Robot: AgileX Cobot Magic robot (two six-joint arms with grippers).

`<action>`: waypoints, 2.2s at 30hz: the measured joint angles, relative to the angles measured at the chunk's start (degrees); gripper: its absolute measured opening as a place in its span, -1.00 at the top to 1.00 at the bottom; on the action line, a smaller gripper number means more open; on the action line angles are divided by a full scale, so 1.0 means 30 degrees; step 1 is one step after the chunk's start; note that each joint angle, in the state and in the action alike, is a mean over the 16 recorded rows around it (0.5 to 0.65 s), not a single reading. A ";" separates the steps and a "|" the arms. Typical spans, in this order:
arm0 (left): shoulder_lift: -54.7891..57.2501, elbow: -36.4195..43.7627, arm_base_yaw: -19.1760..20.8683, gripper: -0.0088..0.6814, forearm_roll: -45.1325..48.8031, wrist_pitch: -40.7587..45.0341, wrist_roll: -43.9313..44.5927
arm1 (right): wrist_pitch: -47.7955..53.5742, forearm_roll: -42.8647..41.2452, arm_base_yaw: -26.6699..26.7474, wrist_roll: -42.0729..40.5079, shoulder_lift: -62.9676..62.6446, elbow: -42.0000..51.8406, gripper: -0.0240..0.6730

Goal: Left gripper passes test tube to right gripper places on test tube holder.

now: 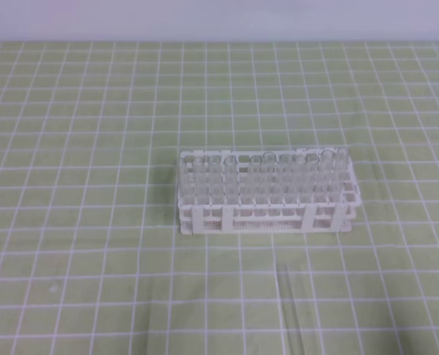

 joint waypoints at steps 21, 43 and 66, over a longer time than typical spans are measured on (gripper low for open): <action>-0.0358 0.0138 0.0011 0.98 -0.1505 -0.0506 -0.1192 | 0.0000 0.0000 0.0000 0.0000 0.0046 0.0000 0.98; -0.0225 -0.1427 -0.0282 0.98 -0.6826 -0.2811 -0.5986 | 0.0000 0.0000 0.0000 0.0000 0.0046 0.0000 0.98; 1.5081 -1.5825 -0.1763 0.98 -0.7115 1.4502 0.3318 | 0.0000 0.0000 0.0000 0.0012 0.0046 0.0000 0.98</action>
